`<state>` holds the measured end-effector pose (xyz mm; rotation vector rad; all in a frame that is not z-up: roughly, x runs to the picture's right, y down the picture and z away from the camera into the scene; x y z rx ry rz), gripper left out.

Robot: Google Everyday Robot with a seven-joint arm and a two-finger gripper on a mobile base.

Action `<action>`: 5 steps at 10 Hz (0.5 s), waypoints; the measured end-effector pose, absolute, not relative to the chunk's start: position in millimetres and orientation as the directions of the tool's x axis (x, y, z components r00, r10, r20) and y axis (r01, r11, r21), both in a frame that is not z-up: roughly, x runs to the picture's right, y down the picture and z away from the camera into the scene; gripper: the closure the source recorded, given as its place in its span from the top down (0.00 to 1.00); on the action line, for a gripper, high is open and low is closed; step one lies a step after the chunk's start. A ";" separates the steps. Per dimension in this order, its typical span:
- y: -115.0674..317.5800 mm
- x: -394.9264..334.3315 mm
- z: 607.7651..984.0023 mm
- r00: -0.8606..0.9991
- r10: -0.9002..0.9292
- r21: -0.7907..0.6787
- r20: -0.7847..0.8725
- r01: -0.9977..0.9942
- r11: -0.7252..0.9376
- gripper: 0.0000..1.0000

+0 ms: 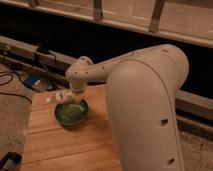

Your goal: Place the bottle in the ceramic bowl

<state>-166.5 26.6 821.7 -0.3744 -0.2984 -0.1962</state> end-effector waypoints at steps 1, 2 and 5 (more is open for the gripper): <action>26.6 -166.5 821.6 0.938 -0.133 -0.329 0.321 0.242 0.913 0.53; 26.6 -166.5 821.7 0.938 -0.133 -0.329 0.321 0.242 0.913 0.61; 26.6 -166.5 821.7 0.938 -0.133 -0.329 0.321 0.242 0.913 0.76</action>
